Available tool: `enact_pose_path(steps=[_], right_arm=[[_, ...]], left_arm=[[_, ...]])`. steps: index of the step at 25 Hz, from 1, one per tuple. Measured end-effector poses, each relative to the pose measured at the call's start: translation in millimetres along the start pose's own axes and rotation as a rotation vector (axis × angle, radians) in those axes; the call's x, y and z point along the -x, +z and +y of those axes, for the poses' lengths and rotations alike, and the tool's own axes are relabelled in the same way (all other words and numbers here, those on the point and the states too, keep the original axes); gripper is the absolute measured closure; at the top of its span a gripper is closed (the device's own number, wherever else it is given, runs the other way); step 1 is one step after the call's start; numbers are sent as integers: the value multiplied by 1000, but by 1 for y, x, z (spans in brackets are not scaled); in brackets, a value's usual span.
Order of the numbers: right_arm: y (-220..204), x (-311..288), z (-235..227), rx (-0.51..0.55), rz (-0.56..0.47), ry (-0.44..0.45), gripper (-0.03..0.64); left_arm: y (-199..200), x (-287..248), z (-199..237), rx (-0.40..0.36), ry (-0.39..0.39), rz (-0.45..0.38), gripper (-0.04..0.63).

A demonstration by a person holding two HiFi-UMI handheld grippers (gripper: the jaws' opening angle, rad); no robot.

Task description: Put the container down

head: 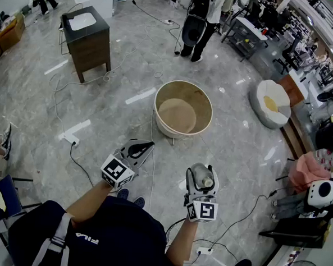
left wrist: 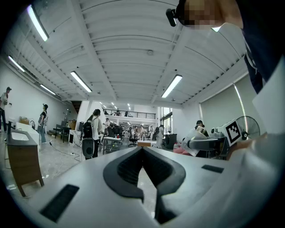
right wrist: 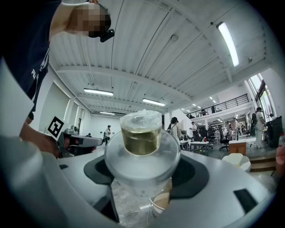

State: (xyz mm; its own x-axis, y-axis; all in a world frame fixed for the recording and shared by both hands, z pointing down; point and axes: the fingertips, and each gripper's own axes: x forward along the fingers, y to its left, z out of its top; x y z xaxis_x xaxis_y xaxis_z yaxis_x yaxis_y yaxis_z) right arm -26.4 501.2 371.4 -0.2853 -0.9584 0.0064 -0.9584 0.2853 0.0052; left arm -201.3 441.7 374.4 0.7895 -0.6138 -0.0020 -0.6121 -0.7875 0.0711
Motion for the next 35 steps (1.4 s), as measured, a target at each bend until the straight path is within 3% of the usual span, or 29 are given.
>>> enact_pose_path(steps=[22,35], right_arm=[[3,23,-10,-19,3,14,273],[-2,43,-33,-12,-1,38,273]], left_arm=[[1,1,-26,2,8,15,571],[0,-2,-67,-17,-3,26,571]])
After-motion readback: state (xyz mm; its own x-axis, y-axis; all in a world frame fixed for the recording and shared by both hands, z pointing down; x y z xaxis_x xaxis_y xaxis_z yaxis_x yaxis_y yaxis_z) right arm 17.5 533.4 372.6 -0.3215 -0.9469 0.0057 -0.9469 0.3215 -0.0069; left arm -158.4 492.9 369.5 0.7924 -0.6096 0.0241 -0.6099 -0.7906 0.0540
